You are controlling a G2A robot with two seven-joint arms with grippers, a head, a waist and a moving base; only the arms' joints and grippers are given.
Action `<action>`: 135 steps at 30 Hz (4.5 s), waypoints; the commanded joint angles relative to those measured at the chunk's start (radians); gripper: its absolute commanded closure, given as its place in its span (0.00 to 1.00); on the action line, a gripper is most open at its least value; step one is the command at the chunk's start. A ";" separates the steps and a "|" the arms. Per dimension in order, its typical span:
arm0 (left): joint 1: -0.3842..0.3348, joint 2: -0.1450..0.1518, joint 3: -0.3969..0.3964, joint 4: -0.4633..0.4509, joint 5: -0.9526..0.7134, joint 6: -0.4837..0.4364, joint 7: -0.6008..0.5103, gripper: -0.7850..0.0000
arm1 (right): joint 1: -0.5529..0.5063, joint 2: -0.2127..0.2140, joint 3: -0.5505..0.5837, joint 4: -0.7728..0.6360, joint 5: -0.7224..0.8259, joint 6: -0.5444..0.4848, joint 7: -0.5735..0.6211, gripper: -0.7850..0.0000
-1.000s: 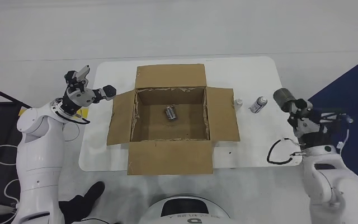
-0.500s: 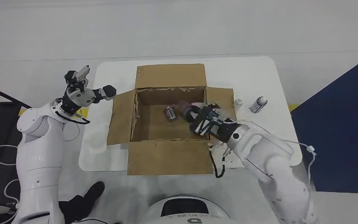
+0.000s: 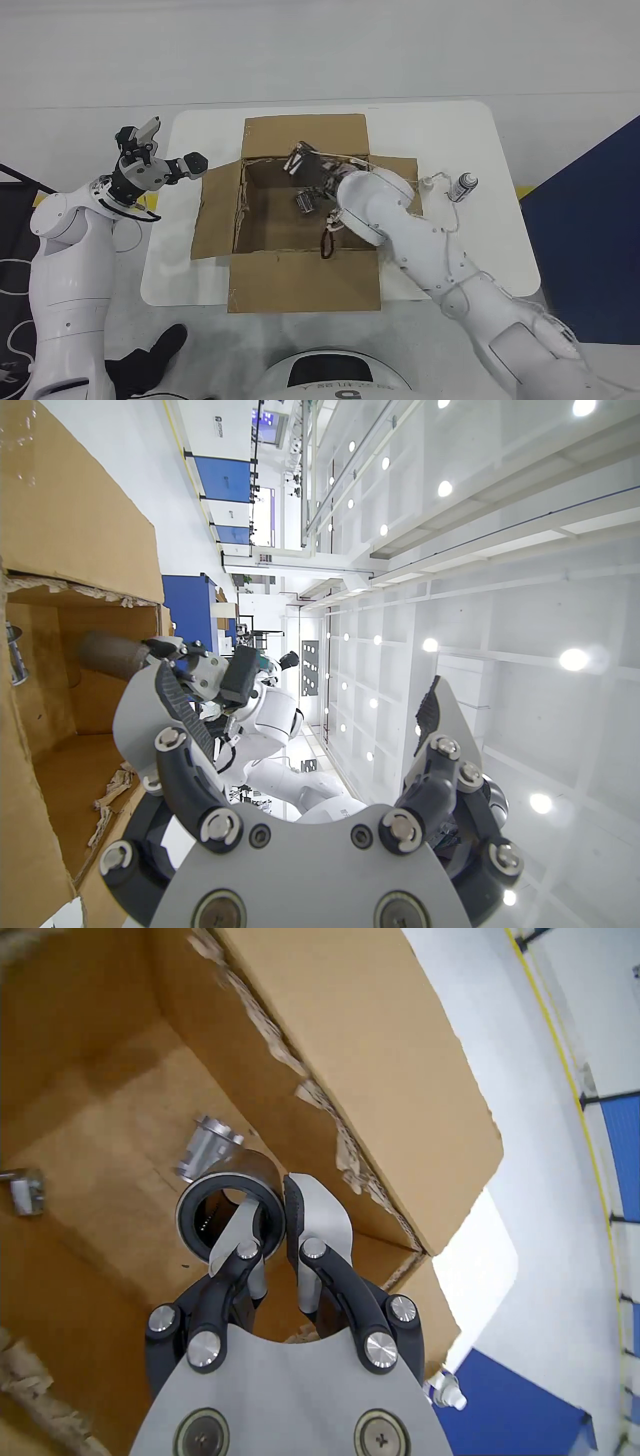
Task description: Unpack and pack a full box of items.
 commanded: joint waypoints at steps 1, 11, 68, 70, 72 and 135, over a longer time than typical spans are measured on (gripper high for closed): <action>0.000 0.000 0.000 0.000 0.000 0.000 0.000 0.00 | 0.022 -0.014 -0.033 0.051 0.025 -0.002 0.045 1.00; 0.000 0.000 0.000 0.000 0.000 0.000 0.000 0.00 | 0.043 -0.045 -0.042 0.131 0.085 0.015 -0.013 1.00; 0.000 0.000 0.000 0.000 0.000 0.000 0.000 0.00 | -0.652 0.090 0.924 -0.070 0.108 0.114 -0.745 0.00; 0.000 0.000 0.000 0.000 0.000 0.000 0.000 0.00 | -0.622 0.091 0.912 -0.018 0.101 0.105 -0.749 0.00; 0.000 0.000 0.000 0.000 0.000 0.000 0.000 0.00 | -0.585 0.090 0.894 0.035 0.082 0.106 -0.751 0.00; 0.000 0.000 0.000 0.000 0.000 0.000 0.000 0.00 | -0.572 0.068 0.213 -0.389 -0.250 -0.035 -0.544 1.00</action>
